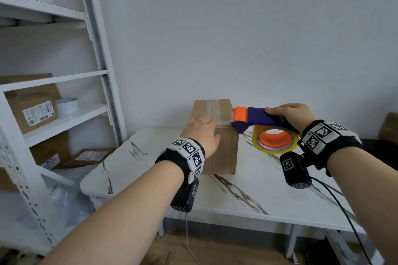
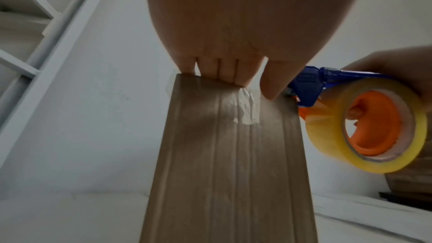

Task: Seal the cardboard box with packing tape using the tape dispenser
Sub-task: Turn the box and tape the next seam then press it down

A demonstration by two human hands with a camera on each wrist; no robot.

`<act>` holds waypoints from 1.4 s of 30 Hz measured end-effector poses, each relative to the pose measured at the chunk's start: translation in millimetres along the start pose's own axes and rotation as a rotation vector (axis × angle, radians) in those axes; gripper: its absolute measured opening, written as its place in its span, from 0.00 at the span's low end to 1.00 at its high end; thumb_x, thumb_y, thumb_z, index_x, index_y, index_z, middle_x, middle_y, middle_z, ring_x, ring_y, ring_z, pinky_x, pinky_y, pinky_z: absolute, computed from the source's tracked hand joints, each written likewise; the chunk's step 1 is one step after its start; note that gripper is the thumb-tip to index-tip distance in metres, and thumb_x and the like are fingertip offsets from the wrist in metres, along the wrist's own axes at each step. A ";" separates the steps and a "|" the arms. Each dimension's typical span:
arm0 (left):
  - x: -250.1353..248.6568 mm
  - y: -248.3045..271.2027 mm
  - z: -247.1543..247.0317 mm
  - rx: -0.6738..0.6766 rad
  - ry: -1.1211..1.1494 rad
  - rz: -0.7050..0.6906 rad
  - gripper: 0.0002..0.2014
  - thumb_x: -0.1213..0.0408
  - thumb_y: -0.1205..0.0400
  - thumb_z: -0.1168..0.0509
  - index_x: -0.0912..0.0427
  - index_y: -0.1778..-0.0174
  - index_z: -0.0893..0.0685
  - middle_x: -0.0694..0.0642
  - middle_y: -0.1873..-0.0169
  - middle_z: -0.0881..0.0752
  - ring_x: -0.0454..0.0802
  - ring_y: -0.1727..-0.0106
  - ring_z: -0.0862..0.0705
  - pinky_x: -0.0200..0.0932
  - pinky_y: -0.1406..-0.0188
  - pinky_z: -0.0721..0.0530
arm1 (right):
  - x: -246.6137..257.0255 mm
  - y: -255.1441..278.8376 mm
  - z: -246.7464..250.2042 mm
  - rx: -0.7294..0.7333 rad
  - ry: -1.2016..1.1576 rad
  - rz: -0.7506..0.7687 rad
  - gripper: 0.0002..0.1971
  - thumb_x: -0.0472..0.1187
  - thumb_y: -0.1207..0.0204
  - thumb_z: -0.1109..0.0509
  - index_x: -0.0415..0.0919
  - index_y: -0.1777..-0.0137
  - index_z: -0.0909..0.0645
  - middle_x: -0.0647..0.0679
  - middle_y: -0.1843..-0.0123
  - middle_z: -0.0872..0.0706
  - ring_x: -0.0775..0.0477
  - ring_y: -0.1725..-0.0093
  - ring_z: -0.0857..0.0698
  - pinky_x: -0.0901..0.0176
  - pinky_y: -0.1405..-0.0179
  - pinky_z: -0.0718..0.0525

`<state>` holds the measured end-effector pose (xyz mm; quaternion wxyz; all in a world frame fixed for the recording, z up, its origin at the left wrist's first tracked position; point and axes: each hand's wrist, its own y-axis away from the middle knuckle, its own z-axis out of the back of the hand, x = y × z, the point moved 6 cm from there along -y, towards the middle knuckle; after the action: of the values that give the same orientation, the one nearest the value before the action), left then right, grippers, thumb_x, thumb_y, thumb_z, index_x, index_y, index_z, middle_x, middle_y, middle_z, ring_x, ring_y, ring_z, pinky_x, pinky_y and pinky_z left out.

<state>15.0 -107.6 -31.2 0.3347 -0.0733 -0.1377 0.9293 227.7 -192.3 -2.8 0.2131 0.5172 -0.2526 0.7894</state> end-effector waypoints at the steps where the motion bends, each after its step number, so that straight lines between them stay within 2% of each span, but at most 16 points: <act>1: -3.0 -0.9 1.1 -0.009 0.014 -0.012 0.22 0.56 0.14 0.47 0.58 0.24 0.31 0.55 0.22 0.30 0.55 0.20 0.35 0.51 0.17 0.47 | -0.2 -0.3 0.0 0.005 -0.005 -0.003 0.13 0.43 0.31 0.23 0.38 0.70 0.20 0.44 0.71 0.22 0.47 0.71 0.23 0.62 0.68 0.25; 5: -19.7 -5.2 -0.9 -0.018 0.007 -0.062 0.20 0.59 0.14 0.46 0.58 0.26 0.29 0.54 0.25 0.26 0.57 0.24 0.29 0.52 0.18 0.45 | -2.9 -2.4 1.2 0.011 -0.018 -0.003 0.16 0.42 0.31 0.23 0.40 0.75 0.23 0.45 0.73 0.23 0.47 0.72 0.23 0.62 0.70 0.26; 10: -22.2 -8.3 -7.3 -0.043 -0.088 -0.050 0.24 0.54 0.15 0.46 0.53 0.22 0.35 0.52 0.24 0.28 0.55 0.23 0.29 0.57 0.18 0.48 | -8.3 -3.6 -2.3 0.013 -0.041 -0.007 0.22 0.43 0.30 0.23 0.42 0.80 0.29 0.45 0.75 0.25 0.47 0.74 0.26 0.61 0.71 0.28; 13: -14.8 -9.7 -3.2 -0.041 -0.153 -0.035 0.23 0.50 0.16 0.47 0.51 0.25 0.32 0.50 0.28 0.23 0.53 0.26 0.26 0.61 0.18 0.51 | -9.4 -4.6 -9.1 0.019 -0.071 -0.024 0.22 0.45 0.32 0.23 0.41 0.79 0.30 0.44 0.74 0.24 0.45 0.73 0.25 0.60 0.69 0.27; 14: -10.5 -10.3 -0.7 -0.034 -0.176 -0.024 0.23 0.49 0.16 0.48 0.51 0.25 0.31 0.49 0.28 0.23 0.51 0.24 0.28 0.63 0.18 0.54 | -8.4 -4.1 -13.5 0.029 -0.074 -0.028 0.22 0.45 0.32 0.23 0.41 0.79 0.30 0.44 0.74 0.24 0.45 0.73 0.24 0.60 0.69 0.27; 17: 6.0 -9.5 1.8 -0.004 -0.257 0.007 0.26 0.46 0.16 0.49 0.51 0.22 0.33 0.48 0.22 0.30 0.48 0.16 0.43 0.64 0.18 0.60 | -2.7 -0.1 -31.1 0.063 -0.059 -0.020 0.23 0.47 0.30 0.24 0.41 0.79 0.32 0.46 0.75 0.26 0.48 0.76 0.27 0.62 0.75 0.32; 18: 10.8 -7.8 2.1 -0.008 -0.251 0.021 0.27 0.45 0.17 0.47 0.52 0.22 0.33 0.48 0.22 0.30 0.48 0.16 0.42 0.62 0.17 0.58 | -0.9 1.7 -36.6 0.069 -0.053 -0.017 0.23 0.47 0.29 0.24 0.41 0.79 0.32 0.46 0.76 0.27 0.48 0.76 0.28 0.62 0.76 0.33; 20: 15.4 -4.7 2.5 -0.041 -0.176 0.047 0.27 0.43 0.19 0.43 0.54 0.28 0.28 0.51 0.29 0.24 0.51 0.24 0.29 0.56 0.19 0.44 | 1.2 4.1 -43.9 0.073 -0.054 -0.019 0.23 0.47 0.30 0.24 0.42 0.79 0.31 0.46 0.76 0.26 0.49 0.76 0.27 0.62 0.76 0.32; 21: 15.1 -3.8 1.7 -0.054 -0.130 0.060 0.27 0.41 0.21 0.41 0.55 0.31 0.26 0.52 0.33 0.21 0.53 0.30 0.24 0.53 0.24 0.36 | 1.1 4.4 -45.1 0.068 -0.060 -0.022 0.23 0.47 0.30 0.24 0.42 0.79 0.31 0.46 0.76 0.26 0.49 0.76 0.26 0.62 0.75 0.31; 23: 11.3 -4.3 -2.2 -0.076 -0.087 0.088 0.30 0.36 0.23 0.41 0.56 0.36 0.23 0.54 0.39 0.18 0.55 0.36 0.20 0.50 0.31 0.28 | -0.8 5.7 -44.9 0.061 -0.072 -0.028 0.23 0.47 0.30 0.24 0.42 0.79 0.31 0.46 0.76 0.25 0.48 0.76 0.26 0.62 0.75 0.30; 26: 6.7 -8.8 -10.5 -0.123 -0.117 0.140 0.32 0.33 0.24 0.43 0.57 0.37 0.22 0.55 0.39 0.17 0.55 0.34 0.21 0.54 0.26 0.30 | -3.6 6.8 -44.8 0.071 -0.078 -0.005 0.17 0.49 0.31 0.23 0.43 0.75 0.23 0.47 0.74 0.22 0.48 0.73 0.23 0.61 0.72 0.26; 28: 6.2 -9.6 -14.9 -0.153 -0.130 0.164 0.30 0.36 0.22 0.43 0.57 0.36 0.22 0.56 0.37 0.19 0.55 0.31 0.23 0.55 0.21 0.36 | -5.5 7.9 -44.9 0.074 -0.081 0.014 0.13 0.50 0.32 0.23 0.42 0.68 0.17 0.46 0.70 0.18 0.47 0.70 0.20 0.60 0.69 0.23; 31: 5.9 -10.6 -16.3 -0.190 -0.139 0.160 0.27 0.39 0.21 0.42 0.56 0.35 0.23 0.56 0.36 0.19 0.56 0.30 0.24 0.54 0.20 0.39 | -8.0 8.4 -42.6 0.074 -0.089 0.042 0.12 0.49 0.31 0.23 0.41 0.68 0.15 0.43 0.69 0.17 0.46 0.70 0.20 0.59 0.68 0.23; 35: 7.1 -15.3 -14.6 -0.179 -0.136 0.159 0.28 0.38 0.22 0.43 0.58 0.38 0.21 0.57 0.40 0.17 0.57 0.35 0.21 0.54 0.25 0.31 | -13.1 11.4 -27.4 0.069 -0.085 0.044 0.12 0.47 0.31 0.23 0.41 0.68 0.16 0.43 0.69 0.17 0.47 0.71 0.20 0.61 0.69 0.22; 39: 6.0 -19.3 -12.6 -0.160 -0.158 0.165 0.27 0.39 0.23 0.41 0.58 0.41 0.20 0.57 0.44 0.15 0.58 0.39 0.19 0.53 0.31 0.27 | -26.3 15.2 -3.8 0.075 -0.035 0.022 0.11 0.48 0.31 0.24 0.42 0.67 0.16 0.44 0.68 0.16 0.47 0.70 0.19 0.60 0.67 0.20; 42: 4.3 -20.0 -10.1 -0.135 -0.173 0.150 0.26 0.39 0.23 0.40 0.57 0.41 0.20 0.57 0.45 0.15 0.58 0.41 0.18 0.52 0.36 0.25 | -28.8 17.6 -5.5 0.085 0.051 0.049 0.11 0.49 0.30 0.24 0.41 0.64 0.15 0.46 0.68 0.16 0.49 0.70 0.19 0.62 0.70 0.22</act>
<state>26.1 -88.0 -34.9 0.2457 -0.0253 -0.2226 0.9431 224.0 -204.9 -34.4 0.1779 0.4993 -0.2260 0.8173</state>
